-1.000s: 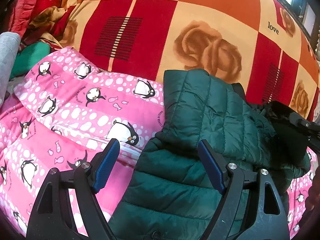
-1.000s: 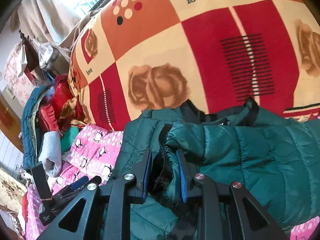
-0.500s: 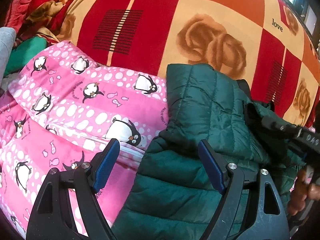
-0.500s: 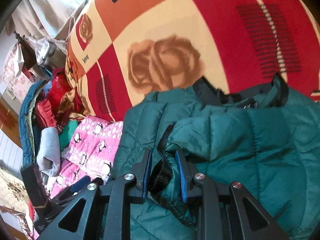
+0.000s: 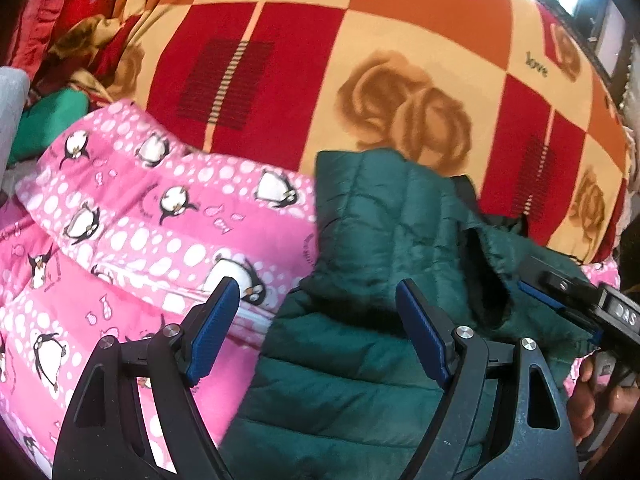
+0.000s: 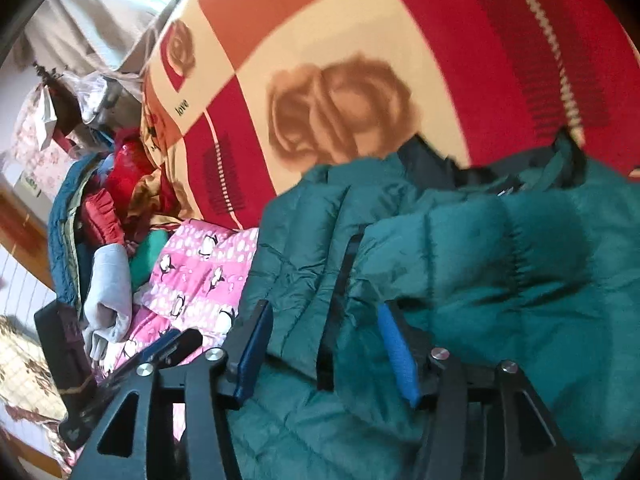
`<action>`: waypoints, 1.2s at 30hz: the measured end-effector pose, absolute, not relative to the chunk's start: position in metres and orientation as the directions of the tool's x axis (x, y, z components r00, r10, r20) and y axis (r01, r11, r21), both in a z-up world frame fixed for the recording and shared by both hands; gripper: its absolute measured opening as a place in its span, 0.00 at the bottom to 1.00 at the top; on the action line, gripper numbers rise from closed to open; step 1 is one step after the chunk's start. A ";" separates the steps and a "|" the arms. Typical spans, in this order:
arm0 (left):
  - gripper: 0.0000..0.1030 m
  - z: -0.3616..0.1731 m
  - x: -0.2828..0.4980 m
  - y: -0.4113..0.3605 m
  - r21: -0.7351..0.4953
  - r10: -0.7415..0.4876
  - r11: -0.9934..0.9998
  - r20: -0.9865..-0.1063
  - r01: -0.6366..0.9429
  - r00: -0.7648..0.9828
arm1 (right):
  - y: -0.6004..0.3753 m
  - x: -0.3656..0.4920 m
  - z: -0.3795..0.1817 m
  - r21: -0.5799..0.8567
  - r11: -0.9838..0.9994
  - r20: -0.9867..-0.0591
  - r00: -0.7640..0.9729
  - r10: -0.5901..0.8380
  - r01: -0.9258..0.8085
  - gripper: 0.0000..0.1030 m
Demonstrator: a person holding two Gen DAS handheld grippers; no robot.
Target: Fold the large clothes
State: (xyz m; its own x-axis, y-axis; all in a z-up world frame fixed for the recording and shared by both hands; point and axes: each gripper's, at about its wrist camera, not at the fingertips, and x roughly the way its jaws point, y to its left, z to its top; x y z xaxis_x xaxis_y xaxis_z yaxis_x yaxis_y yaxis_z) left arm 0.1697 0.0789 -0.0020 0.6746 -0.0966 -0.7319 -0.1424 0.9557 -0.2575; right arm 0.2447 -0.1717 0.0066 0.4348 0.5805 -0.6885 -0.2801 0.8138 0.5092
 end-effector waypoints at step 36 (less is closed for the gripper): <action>0.78 -0.021 0.243 -0.065 -0.314 -0.277 0.949 -0.821 0.010 0.499 | -0.415 0.151 0.053 0.344 0.939 -0.704 0.658 0.266 -0.012 0.64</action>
